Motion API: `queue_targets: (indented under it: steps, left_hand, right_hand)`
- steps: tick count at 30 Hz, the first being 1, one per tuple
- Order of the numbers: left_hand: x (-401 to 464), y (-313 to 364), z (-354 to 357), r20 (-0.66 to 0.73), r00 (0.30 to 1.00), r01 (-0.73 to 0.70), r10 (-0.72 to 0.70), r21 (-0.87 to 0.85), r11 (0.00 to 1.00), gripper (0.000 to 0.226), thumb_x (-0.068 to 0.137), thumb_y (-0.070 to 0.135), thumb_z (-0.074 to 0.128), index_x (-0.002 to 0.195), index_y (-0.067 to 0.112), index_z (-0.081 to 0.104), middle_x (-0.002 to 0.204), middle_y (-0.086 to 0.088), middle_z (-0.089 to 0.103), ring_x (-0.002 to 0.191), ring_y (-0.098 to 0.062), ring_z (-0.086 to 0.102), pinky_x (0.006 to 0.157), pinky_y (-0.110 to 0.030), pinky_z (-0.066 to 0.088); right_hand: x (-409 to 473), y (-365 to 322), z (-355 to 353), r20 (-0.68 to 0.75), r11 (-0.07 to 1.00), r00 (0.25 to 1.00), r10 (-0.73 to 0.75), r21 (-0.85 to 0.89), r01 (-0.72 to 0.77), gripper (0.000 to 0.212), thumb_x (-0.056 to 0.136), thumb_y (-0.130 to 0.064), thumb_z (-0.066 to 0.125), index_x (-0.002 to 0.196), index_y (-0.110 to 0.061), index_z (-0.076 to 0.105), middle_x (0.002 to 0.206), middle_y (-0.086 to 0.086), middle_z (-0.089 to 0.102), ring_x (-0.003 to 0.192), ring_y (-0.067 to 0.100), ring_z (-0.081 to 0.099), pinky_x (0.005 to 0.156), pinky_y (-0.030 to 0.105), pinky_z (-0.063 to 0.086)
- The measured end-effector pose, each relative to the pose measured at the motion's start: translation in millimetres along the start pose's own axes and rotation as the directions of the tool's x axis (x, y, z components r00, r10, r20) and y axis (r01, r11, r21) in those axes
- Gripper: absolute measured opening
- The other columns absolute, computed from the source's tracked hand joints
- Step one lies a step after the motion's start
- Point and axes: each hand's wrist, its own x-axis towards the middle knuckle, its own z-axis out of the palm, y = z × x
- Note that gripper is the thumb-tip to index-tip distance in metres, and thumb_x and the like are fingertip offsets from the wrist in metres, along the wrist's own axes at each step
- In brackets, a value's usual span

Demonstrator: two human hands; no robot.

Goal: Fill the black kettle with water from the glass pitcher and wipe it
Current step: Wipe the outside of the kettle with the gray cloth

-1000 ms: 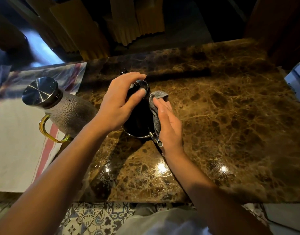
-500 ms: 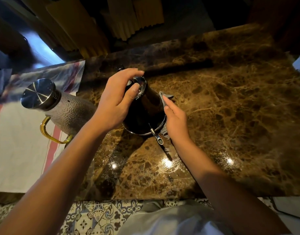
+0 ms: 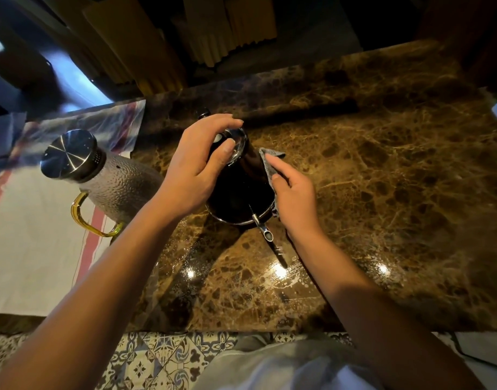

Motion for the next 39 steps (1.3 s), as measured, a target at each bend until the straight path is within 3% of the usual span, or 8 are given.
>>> queue_targets:
  steps: [3,8,12,17,23,28,34,39]
  left_hand:
    - [0,1,0,-0.002,1.000,0.006,-0.006,-0.001,1.000,0.034,0.110,0.022,0.045,0.142,0.021,0.052,0.148,0.002,0.052,0.141,-0.015,0.044,0.116,-0.047,0.035]
    - [0,2,-1,0.009,1.000,0.015,-0.015,0.001,1.000,0.034,0.109,0.023,0.044,0.143,0.023,0.051,0.149,0.002,0.051,0.142,-0.016,0.042,0.117,-0.048,0.034]
    - [0,3,0,0.017,1.000,0.019,-0.019,0.004,1.000,0.034,0.110,0.024,0.044,0.143,0.025,0.051,0.150,0.004,0.049,0.142,-0.014,0.041,0.118,-0.046,0.034]
    - [0,2,0,0.019,1.000,0.015,-0.015,0.017,1.000,0.034,0.109,0.025,0.044,0.143,0.023,0.051,0.150,0.004,0.049,0.143,-0.013,0.041,0.118,-0.044,0.033]
    - [1,4,1,0.001,1.000,0.019,-0.019,0.037,0.999,0.034,0.109,0.025,0.043,0.141,0.021,0.053,0.148,0.002,0.051,0.141,-0.015,0.041,0.117,-0.042,0.033]
    - [0,3,1,0.010,0.999,0.030,-0.030,0.026,0.999,0.034,0.109,0.025,0.043,0.141,0.022,0.053,0.148,0.005,0.050,0.142,-0.013,0.041,0.117,-0.038,0.032]
    - [1,2,0,-0.006,1.000,0.008,-0.008,-0.002,1.000,0.030,0.107,0.024,0.050,0.136,0.022,0.056,0.143,0.010,0.051,0.140,-0.010,0.043,0.117,-0.045,0.034]
    - [2,-2,-11,0.108,0.993,0.065,-0.052,-0.125,0.990,0.034,0.096,0.038,0.068,0.127,0.032,0.057,0.148,0.011,0.047,0.143,-0.014,0.041,0.114,-0.055,0.038]
  right_hand:
    - [-10,8,-1,-0.035,0.998,0.998,0.048,-0.045,-0.049,0.042,0.105,-0.008,0.051,0.136,-0.031,0.067,0.106,-0.031,0.070,0.104,0.011,0.070,0.092,0.043,0.057]
    - [-21,28,-12,-0.147,0.947,0.975,-0.164,-0.301,0.114,0.022,0.094,-0.014,0.069,0.109,-0.029,0.071,0.114,-0.018,0.059,0.116,0.011,0.060,0.099,0.042,0.054]
    - [-22,36,-20,-0.070,0.881,0.984,-0.166,-0.459,0.116,0.016,0.091,-0.018,0.072,0.095,-0.032,0.065,0.103,-0.016,0.063,0.092,0.012,0.062,0.076,0.045,0.057]
    - [-29,42,-19,0.031,0.813,0.970,-0.241,-0.539,0.219,0.009,0.089,-0.017,0.071,0.089,-0.022,0.063,0.095,-0.009,0.061,0.079,0.017,0.062,0.066,0.046,0.055]
    - [-39,59,-13,0.110,0.834,0.959,-0.261,-0.474,0.282,0.017,0.090,-0.015,0.075,0.088,-0.029,0.066,0.094,-0.013,0.062,0.077,0.013,0.062,0.066,0.045,0.056]
    - [-35,43,-21,0.061,0.862,0.948,-0.313,-0.400,0.311,0.008,0.093,-0.018,0.073,0.097,-0.025,0.076,0.099,-0.017,0.066,0.075,0.006,0.060,0.064,0.030,0.052]
    - [-33,52,-23,0.136,0.815,0.967,-0.216,-0.520,0.255,0.012,0.085,-0.015,0.078,0.089,-0.027,0.076,0.091,-0.014,0.070,0.077,0.009,0.063,0.071,0.042,0.058]
    - [-7,13,-38,-0.038,0.996,0.997,-0.065,-0.071,0.062,0.027,0.086,-0.006,0.075,0.087,-0.033,0.074,0.087,-0.006,0.075,0.080,0.008,0.068,0.076,0.030,0.057]
